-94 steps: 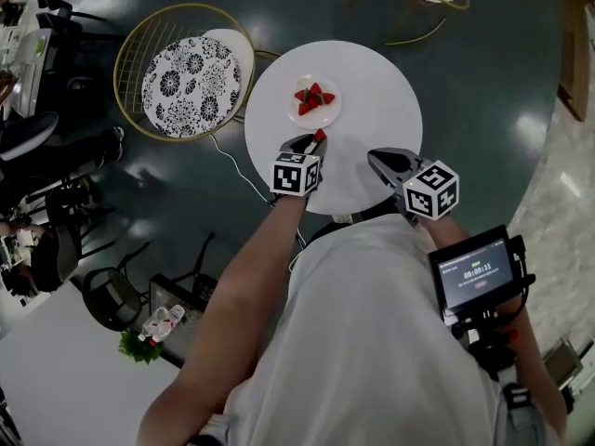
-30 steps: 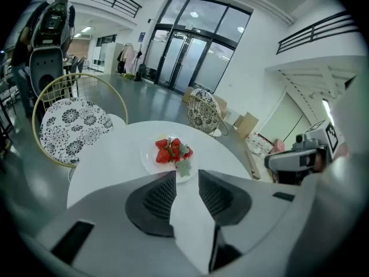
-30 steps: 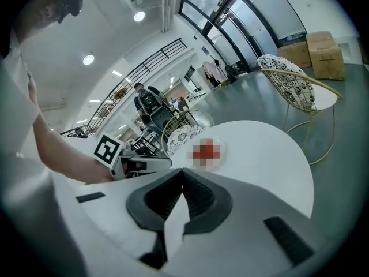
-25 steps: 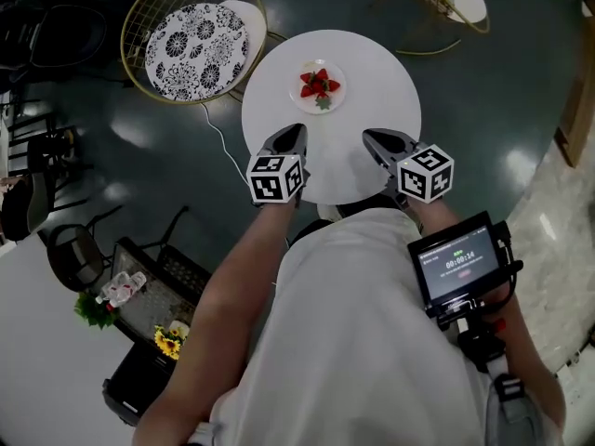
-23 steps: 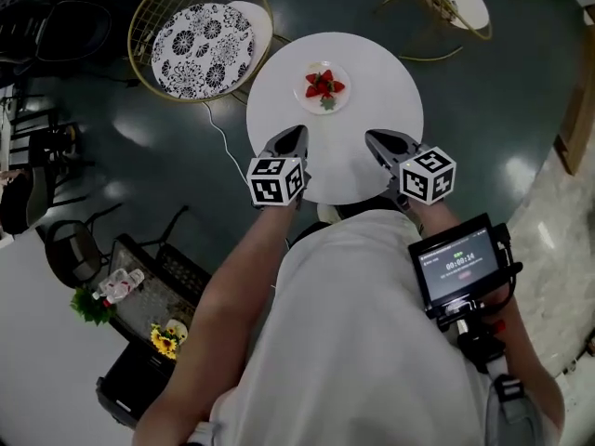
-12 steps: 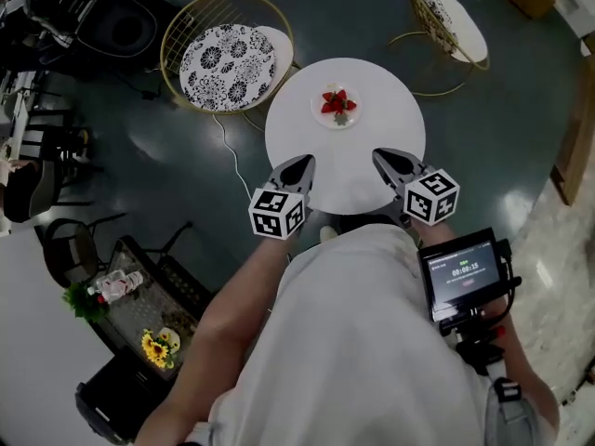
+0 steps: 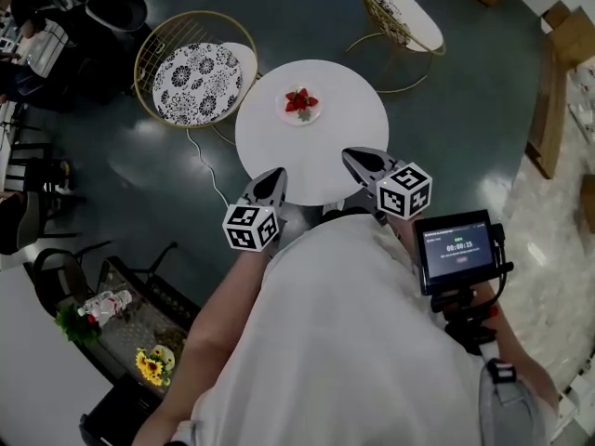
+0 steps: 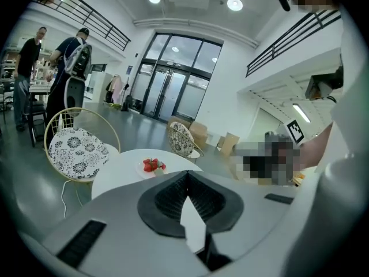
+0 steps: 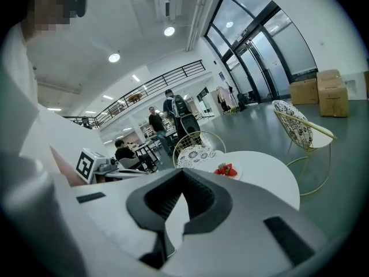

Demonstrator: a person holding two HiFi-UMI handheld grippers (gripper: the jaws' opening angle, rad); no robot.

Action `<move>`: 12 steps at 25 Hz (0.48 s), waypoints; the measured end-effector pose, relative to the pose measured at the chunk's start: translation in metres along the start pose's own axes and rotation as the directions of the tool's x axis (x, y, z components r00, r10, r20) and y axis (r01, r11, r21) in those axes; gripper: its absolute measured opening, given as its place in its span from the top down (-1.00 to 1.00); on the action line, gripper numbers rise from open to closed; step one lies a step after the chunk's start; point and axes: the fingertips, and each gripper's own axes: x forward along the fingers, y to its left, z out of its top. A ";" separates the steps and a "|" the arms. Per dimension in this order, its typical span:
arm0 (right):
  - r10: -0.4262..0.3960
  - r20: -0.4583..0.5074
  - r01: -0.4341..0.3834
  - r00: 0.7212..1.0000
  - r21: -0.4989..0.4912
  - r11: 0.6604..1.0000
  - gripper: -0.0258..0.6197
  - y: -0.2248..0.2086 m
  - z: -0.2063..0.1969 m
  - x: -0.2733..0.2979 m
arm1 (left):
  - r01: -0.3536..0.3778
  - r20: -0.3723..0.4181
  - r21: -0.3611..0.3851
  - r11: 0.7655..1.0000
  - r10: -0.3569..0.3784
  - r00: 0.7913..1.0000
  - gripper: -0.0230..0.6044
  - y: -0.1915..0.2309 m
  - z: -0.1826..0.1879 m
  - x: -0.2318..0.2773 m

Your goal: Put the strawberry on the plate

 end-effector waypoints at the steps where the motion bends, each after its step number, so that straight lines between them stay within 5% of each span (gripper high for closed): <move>1: -0.003 0.003 0.003 1.000 -0.004 1.000 0.90 0.004 -0.001 -0.004 | 0.005 0.001 0.008 1.000 -0.005 1.000 0.90 -0.004 -0.002 -0.004; 12: -0.018 0.015 0.018 1.000 -0.006 1.000 0.90 0.015 -0.006 -0.019 | 0.026 -0.014 0.046 0.999 -0.025 1.000 0.90 -0.020 -0.005 -0.011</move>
